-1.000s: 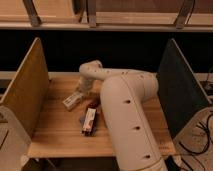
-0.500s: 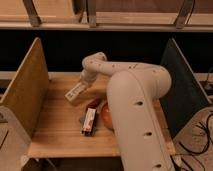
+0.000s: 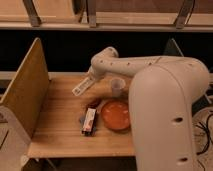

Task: Place the bottle in the ceramic bowl

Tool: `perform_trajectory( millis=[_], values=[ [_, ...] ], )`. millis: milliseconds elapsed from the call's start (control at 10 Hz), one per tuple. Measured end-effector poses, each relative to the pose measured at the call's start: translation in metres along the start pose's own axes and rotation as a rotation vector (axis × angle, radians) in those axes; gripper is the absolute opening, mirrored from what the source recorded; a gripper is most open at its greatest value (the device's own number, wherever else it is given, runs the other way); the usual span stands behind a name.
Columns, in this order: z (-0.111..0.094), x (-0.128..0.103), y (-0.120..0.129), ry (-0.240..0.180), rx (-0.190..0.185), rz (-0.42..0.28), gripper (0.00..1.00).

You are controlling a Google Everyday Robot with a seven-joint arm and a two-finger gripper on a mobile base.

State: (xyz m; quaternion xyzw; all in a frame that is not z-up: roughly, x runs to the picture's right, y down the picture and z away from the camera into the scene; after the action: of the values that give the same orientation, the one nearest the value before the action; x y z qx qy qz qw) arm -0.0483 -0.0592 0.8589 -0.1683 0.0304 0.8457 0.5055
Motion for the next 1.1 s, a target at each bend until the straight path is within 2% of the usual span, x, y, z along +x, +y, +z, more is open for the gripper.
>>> perform_trajectory(
  millis=[200, 300, 500, 1100],
  values=[
    [-0.024, 0.008, -0.048, -0.019, 0.041, 0.065, 0.00],
    [-0.022, 0.024, -0.060, 0.001, 0.065, 0.079, 0.00],
    [-0.018, 0.037, -0.062, 0.021, 0.075, 0.071, 0.00],
    [-0.018, 0.037, -0.065, 0.021, 0.078, 0.074, 0.00]
  ],
)
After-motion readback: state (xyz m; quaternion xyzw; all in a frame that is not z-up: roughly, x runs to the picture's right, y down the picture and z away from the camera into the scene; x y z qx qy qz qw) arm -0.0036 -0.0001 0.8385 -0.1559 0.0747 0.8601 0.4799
